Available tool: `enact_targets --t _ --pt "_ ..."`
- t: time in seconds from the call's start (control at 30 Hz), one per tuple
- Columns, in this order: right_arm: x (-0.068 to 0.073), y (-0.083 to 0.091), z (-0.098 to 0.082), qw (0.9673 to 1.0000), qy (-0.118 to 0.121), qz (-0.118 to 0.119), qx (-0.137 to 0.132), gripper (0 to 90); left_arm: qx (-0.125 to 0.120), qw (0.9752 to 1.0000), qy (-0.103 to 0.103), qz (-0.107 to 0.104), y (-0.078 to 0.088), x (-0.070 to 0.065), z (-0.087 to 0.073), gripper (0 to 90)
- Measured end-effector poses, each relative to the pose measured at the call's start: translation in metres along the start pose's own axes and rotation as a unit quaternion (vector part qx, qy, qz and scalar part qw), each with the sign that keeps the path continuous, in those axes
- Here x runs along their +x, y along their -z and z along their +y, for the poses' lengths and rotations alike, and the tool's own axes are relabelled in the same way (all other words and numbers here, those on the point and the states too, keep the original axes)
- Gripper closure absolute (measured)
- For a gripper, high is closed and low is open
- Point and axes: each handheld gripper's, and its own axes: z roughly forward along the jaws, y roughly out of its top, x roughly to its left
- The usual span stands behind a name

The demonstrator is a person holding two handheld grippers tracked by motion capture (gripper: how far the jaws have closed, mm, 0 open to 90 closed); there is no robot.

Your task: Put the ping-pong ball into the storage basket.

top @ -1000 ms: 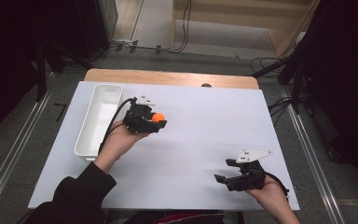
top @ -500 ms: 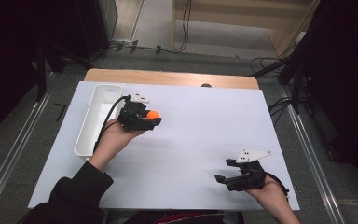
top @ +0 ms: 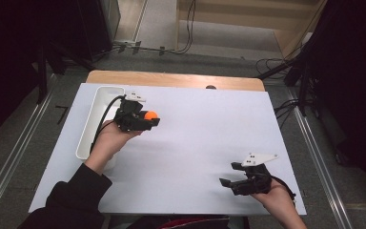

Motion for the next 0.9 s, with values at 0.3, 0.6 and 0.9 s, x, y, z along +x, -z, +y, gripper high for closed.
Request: enact_targets --t 0.3,0.6,0.9 --pt "0.000 0.000 0.000 1.0000 0.000 0.000 0.001 20.7 0.003 1.0000 0.006 0.007 0.006 0.009 -0.001 49.2" --pt "-0.001 0.000 0.000 1.0000 0.001 0.000 -0.001 20.7 0.007 0.9998 0.010 0.017 0.009 0.015 -0.003 49.2" --pt "0.000 -0.001 0.000 1.0000 0.002 0.000 0.001 20.7 0.008 0.9995 0.013 0.026 0.014 0.022 -0.004 49.2"
